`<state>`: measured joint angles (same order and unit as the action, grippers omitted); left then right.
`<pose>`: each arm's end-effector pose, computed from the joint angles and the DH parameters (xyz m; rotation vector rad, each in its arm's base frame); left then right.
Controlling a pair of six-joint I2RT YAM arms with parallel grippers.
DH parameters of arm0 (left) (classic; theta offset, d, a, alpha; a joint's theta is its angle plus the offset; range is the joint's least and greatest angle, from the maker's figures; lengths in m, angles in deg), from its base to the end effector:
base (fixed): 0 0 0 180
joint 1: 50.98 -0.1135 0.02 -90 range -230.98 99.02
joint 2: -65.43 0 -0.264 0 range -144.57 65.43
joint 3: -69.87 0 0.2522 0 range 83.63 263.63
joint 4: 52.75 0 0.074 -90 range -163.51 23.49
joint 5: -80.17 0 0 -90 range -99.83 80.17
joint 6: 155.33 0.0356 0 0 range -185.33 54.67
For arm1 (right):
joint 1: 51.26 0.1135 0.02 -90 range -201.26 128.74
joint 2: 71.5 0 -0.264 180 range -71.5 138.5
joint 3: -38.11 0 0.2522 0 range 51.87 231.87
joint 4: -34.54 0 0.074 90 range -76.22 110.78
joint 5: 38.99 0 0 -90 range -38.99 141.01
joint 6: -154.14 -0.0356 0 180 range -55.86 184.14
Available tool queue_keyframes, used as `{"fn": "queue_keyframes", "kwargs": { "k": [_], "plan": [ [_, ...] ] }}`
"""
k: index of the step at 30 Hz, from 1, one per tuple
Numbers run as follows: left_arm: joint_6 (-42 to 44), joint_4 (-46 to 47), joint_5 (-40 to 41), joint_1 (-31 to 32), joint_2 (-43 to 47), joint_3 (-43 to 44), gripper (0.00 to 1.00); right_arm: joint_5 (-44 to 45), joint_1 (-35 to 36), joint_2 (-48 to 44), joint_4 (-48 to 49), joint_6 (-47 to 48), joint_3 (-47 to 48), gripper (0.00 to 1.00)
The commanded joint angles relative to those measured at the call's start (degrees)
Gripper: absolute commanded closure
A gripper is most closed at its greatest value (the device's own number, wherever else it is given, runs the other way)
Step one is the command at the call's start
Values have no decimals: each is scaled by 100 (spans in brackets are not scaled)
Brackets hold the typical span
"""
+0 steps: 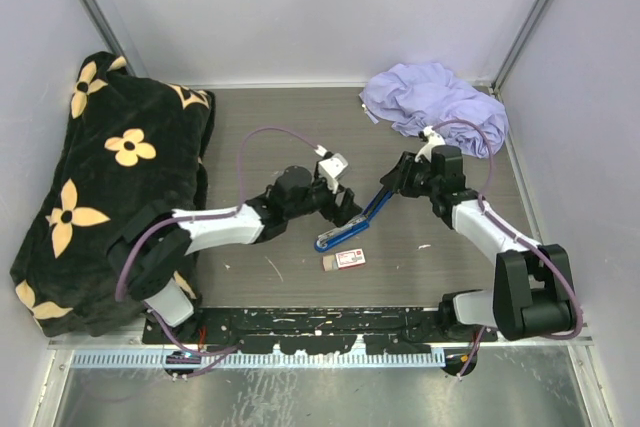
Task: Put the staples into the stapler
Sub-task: Close the stapler at the center of the board.
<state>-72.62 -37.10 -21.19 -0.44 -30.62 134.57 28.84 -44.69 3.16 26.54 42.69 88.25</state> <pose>0.2285 -0.2886 0.2153 0.8457 1.7391 -0.8743 0.2665 0.0442 0.2059 0.0496 2.1715 0.6973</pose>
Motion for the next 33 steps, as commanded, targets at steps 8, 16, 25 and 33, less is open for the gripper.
{"fn": "queue_keyframes", "kwargs": {
  "k": [8, 16, 25, 33],
  "plan": [
    [206, -1272, -52, -194, 1319, -1493, 26, 2622, 1146, -314, -876, 988, 734, 87],
    [250, -809, 234, -228, 937, -1757, 27, 2838, 1446, -373, -916, 1137, 783, 87],
    [17, -124, -354, -349, 474, -1671, 31, 2780, 1484, -563, -835, 1299, 647, 87],
    [210, -126, -660, -386, 261, -1424, 43, 2690, 1589, -596, -798, 1415, 633, 87]
  ]
}}
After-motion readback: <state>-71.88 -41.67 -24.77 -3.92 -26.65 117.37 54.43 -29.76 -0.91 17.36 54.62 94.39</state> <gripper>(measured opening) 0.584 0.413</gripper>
